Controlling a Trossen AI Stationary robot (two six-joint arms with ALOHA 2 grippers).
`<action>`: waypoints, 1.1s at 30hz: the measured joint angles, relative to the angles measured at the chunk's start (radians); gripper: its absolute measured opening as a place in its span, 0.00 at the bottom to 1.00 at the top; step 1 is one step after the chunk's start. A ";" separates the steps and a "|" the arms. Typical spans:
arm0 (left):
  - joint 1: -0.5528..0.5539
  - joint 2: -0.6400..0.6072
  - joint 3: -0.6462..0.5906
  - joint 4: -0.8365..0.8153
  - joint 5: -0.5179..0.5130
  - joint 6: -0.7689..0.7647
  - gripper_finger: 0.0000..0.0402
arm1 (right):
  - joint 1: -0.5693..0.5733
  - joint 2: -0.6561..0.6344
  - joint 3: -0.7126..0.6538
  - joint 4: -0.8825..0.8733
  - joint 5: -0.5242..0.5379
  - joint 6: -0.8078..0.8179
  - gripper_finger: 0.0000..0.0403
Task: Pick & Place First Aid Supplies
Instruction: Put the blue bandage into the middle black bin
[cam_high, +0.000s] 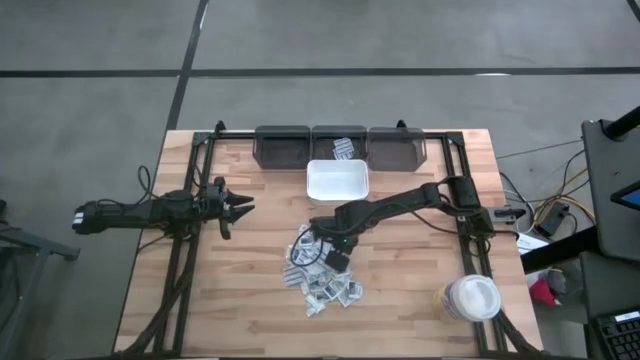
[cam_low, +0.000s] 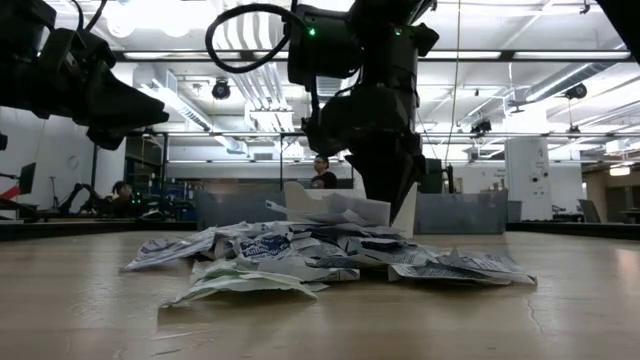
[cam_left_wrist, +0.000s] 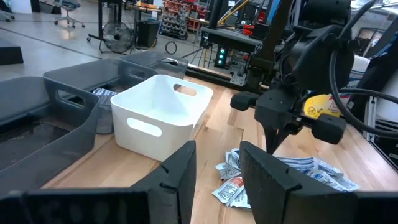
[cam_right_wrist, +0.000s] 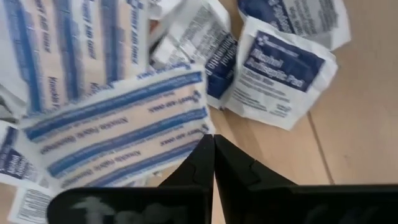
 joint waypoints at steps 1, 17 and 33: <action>0.000 0.000 0.000 0.000 0.000 0.000 0.31 | -0.001 0.000 0.000 -0.006 0.001 0.000 0.02; 0.000 0.000 0.000 0.000 0.000 0.000 0.31 | -0.004 -0.018 0.000 -0.042 0.001 -0.026 0.02; 0.000 0.000 0.000 0.000 0.000 0.005 0.31 | -0.011 -0.092 0.000 0.005 -0.061 -0.107 0.12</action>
